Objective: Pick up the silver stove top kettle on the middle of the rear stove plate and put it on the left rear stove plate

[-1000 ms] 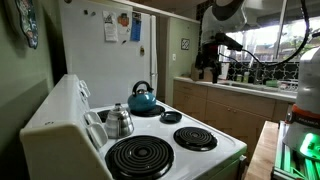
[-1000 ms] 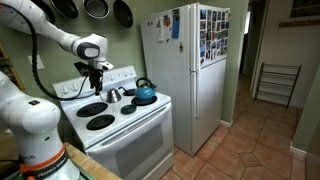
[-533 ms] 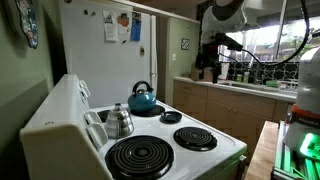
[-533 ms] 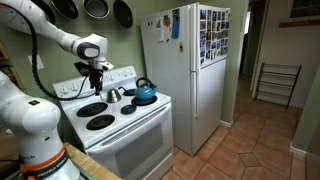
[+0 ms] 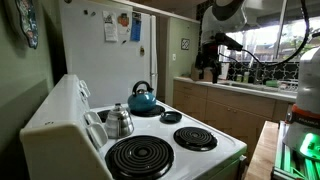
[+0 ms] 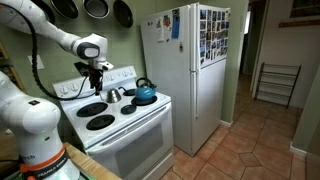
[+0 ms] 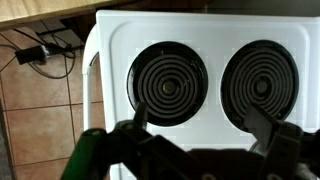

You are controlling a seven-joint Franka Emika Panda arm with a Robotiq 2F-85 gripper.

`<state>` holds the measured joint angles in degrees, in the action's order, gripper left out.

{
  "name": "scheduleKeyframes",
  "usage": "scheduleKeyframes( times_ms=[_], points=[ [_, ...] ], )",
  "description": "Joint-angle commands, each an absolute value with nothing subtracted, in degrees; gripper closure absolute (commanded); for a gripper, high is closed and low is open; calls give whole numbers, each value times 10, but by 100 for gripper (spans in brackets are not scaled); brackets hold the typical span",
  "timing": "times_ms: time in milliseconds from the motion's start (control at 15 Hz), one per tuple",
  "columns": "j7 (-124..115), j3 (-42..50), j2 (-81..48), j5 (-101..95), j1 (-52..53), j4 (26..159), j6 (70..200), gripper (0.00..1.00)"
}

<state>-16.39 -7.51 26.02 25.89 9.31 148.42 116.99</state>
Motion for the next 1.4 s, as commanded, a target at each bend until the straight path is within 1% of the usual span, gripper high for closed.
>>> scheduleKeyframes(
  times_ms=[0, 400, 733, 933, 1200, 1333],
  points=[
    [-163, -79, 261, 260, 89, 1483, 1168, 0],
    [-159, -81, 253, 253, 87, 1477, 1177, 0],
    [-189, -73, 140, 331, 86, 1387, 1270, 0],
    [-173, -62, 59, 431, 94, 1321, 1298, 0],
    [-171, -80, -56, 556, 96, 1218, 1338, 0],
    [-198, -88, -110, 587, 98, 1166, 1354, 0]
  ],
)
